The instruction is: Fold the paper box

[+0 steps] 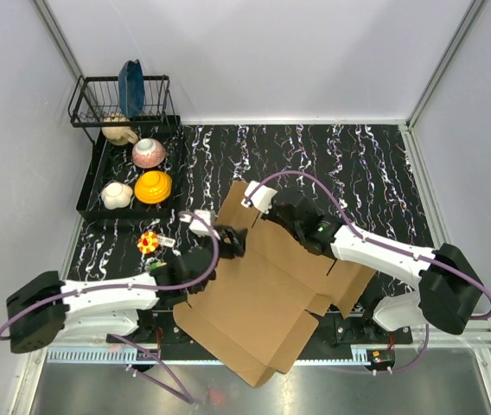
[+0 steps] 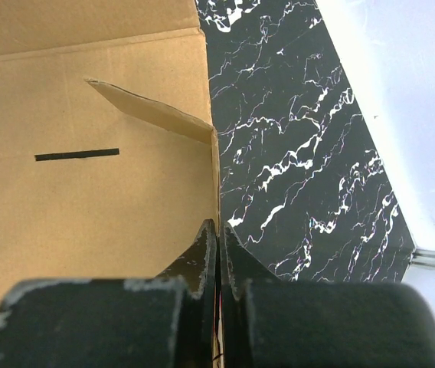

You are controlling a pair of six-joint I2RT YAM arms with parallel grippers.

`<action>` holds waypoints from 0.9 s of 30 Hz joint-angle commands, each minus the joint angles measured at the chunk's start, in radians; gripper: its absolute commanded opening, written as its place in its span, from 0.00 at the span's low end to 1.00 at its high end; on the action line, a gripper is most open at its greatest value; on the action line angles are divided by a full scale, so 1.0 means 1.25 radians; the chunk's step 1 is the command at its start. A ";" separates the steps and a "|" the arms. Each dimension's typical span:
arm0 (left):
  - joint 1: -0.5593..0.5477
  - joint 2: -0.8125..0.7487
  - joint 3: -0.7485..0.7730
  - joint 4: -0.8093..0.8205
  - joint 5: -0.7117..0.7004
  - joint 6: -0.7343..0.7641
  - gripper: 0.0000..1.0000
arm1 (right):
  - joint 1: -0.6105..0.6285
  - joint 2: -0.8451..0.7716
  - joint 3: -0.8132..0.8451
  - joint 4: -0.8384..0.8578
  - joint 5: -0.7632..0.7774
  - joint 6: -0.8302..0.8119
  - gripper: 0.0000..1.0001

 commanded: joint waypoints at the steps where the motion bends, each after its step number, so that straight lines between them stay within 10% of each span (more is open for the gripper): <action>1: 0.083 -0.120 0.031 -0.041 -0.130 0.001 0.77 | 0.011 -0.025 0.025 0.013 0.015 -0.005 0.00; 8: 0.337 -0.042 0.061 -0.042 0.098 -0.078 0.78 | 0.026 -0.012 0.031 0.008 0.015 -0.005 0.00; 27: 0.389 0.214 0.139 0.130 0.217 0.007 0.72 | 0.065 0.005 0.048 0.012 0.089 -0.088 0.00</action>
